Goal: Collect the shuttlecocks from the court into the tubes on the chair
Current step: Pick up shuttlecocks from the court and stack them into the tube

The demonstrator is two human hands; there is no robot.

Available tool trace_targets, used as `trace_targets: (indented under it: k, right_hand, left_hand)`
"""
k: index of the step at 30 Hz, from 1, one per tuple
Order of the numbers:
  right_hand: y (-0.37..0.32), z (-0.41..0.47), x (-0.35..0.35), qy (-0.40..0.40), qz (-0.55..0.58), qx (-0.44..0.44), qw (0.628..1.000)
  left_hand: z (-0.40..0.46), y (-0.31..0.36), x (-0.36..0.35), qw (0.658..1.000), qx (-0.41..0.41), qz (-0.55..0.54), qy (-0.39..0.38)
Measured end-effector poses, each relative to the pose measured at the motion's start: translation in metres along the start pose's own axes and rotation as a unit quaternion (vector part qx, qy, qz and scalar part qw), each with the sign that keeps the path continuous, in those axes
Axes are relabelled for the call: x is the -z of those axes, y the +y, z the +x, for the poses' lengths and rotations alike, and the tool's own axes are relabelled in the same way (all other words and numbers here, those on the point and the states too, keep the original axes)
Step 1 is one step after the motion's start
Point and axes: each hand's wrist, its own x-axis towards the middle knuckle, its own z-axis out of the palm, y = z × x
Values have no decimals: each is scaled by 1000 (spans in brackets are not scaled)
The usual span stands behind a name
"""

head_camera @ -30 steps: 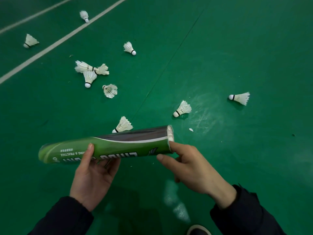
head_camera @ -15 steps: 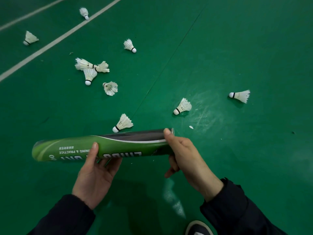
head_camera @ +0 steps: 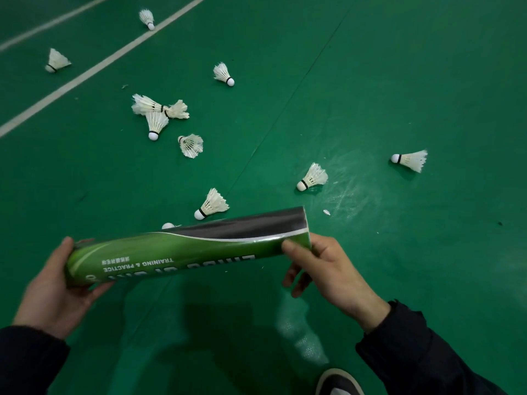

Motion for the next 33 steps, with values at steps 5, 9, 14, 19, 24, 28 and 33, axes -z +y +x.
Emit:
trace_targets:
  k: [5, 9, 14, 19, 24, 28, 33]
  right_hand:
    - [-3, 5, 4, -31, 41, -27, 998]
    - [5, 6, 11, -39, 186, -144, 971]
    - [21, 8, 9, 71, 170, -93, 979]
    - [25, 11, 17, 221, 63, -35, 973]
    - [35, 22, 8, 106, 123, -98, 982]
    - [48, 36, 7, 208, 167, -134, 954]
    - [62, 42, 9, 231, 212, -162, 936]
  left_hand:
    - [8, -7, 6, 1000, -13, 2, 24]
    - [9, -1, 6, 999, -37, -8, 20]
    - [11, -3, -3, 999, -39, 7, 18]
    - [8, -12, 3, 998, -1, -29, 62]
    - [-8, -14, -13, 998, 19, -53, 26]
    - [-19, -7, -20, 981, 80, -175, -7]
    - [-19, -15, -31, 962, 129, -237, 26]
